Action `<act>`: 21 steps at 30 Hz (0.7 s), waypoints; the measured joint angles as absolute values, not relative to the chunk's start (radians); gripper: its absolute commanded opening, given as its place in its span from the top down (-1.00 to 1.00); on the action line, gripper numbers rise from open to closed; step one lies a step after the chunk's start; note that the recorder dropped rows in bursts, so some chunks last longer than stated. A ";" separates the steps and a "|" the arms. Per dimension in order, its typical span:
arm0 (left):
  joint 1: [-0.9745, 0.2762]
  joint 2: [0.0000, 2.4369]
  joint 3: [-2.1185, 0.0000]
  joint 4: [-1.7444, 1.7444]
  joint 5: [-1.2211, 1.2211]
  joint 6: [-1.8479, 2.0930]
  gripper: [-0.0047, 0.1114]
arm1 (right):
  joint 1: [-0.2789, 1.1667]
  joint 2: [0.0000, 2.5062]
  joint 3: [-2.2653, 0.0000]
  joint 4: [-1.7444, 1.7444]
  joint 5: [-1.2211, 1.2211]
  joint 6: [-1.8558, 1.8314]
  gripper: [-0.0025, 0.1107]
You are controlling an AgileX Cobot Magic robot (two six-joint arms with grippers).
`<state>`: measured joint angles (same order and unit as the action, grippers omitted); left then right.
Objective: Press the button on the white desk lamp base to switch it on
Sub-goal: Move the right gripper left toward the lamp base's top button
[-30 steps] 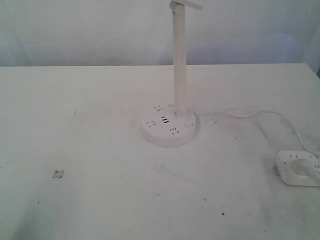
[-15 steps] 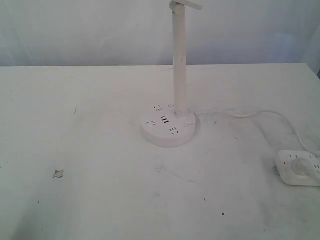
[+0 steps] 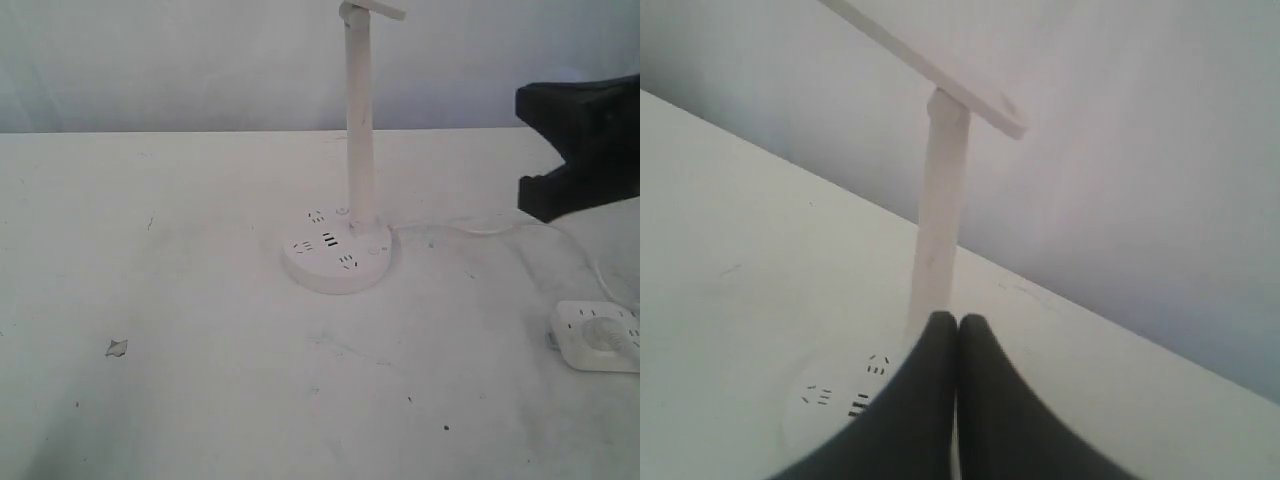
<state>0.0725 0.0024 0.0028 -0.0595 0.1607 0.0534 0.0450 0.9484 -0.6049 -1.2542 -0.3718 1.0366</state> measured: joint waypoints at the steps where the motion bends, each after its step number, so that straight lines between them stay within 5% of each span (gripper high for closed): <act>1: 0.072 0.002 0.003 -0.059 0.161 0.053 0.90 | 0.069 0.972 -0.626 -1.264 -0.342 1.037 0.96; 10: 0.072 0.002 0.003 -0.059 0.161 0.053 0.90 | 0.352 1.262 -0.702 -1.294 -0.185 1.050 0.96; 21: 0.072 0.002 0.003 -0.059 0.161 0.053 0.90 | 0.389 1.644 -0.842 -1.252 0.009 1.093 0.96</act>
<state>0.0725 0.0024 0.0028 -0.0595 0.1607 0.0534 0.3894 1.6440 -0.8422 -1.2520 0.0087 1.0931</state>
